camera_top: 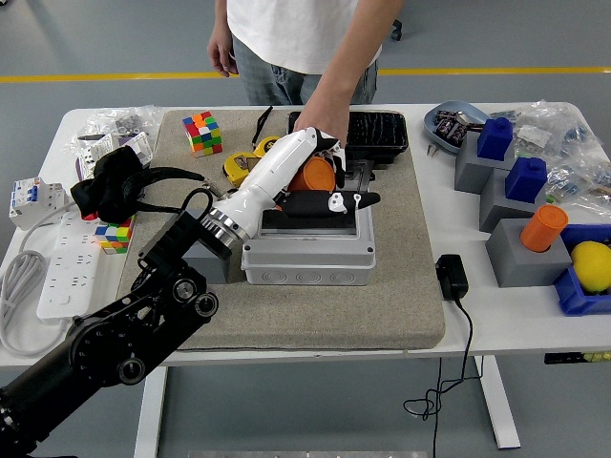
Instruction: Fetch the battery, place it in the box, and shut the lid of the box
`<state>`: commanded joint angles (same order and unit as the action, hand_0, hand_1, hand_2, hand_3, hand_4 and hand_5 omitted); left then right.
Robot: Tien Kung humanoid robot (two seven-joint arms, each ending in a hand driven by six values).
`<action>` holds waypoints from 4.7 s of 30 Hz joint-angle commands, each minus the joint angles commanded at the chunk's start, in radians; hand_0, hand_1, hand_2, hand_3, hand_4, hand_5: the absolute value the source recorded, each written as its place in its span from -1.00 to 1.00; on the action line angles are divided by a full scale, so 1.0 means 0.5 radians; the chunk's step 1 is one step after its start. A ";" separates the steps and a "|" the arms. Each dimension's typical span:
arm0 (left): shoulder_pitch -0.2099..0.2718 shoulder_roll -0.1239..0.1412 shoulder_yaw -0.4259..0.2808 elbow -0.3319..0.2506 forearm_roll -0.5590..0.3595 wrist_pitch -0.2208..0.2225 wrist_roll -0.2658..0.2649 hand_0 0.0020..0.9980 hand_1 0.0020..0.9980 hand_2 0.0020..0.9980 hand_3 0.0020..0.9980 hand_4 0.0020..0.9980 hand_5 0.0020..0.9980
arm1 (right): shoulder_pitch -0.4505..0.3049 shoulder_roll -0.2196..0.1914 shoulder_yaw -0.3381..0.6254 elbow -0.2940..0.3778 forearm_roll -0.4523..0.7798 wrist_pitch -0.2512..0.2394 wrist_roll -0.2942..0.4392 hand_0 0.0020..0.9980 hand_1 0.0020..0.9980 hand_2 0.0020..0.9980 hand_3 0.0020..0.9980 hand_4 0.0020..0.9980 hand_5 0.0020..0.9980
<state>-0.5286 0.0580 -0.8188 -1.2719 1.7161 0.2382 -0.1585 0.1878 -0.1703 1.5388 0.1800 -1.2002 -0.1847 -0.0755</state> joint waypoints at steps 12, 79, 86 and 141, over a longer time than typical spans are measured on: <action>-0.142 -0.045 0.250 0.286 -0.225 -0.041 -0.062 -0.90 -1.00 -0.99 -1.00 1.00 0.20 | 0.006 -0.002 -0.003 0.000 0.002 0.002 0.000 0.61 0.50 0.49 0.60 1.00 1.00; -0.252 -0.116 0.237 0.769 -0.136 -0.206 -0.288 0.76 0.68 0.57 0.50 1.00 0.35 | 0.009 -0.005 -0.024 0.000 0.011 0.001 -0.004 0.61 0.49 0.49 0.60 1.00 1.00; -0.244 -0.116 0.225 0.611 -0.031 -0.321 -0.197 0.83 0.78 0.66 0.54 1.00 0.38 | 0.007 -0.003 -0.018 0.000 0.012 0.002 -0.002 0.61 0.50 0.49 0.60 1.00 1.00; -0.111 -0.116 -0.479 0.358 -1.728 -0.426 -0.049 1.00 1.00 0.98 0.93 1.00 1.00 | 0.004 0.006 0.001 0.000 0.005 0.001 -0.007 0.60 0.49 0.48 0.60 1.00 1.00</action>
<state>-0.5841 0.0000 -1.0585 -1.0927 0.8520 0.0254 -0.1830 0.1896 -0.1674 1.5392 0.1800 -1.1975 -0.1843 -0.0790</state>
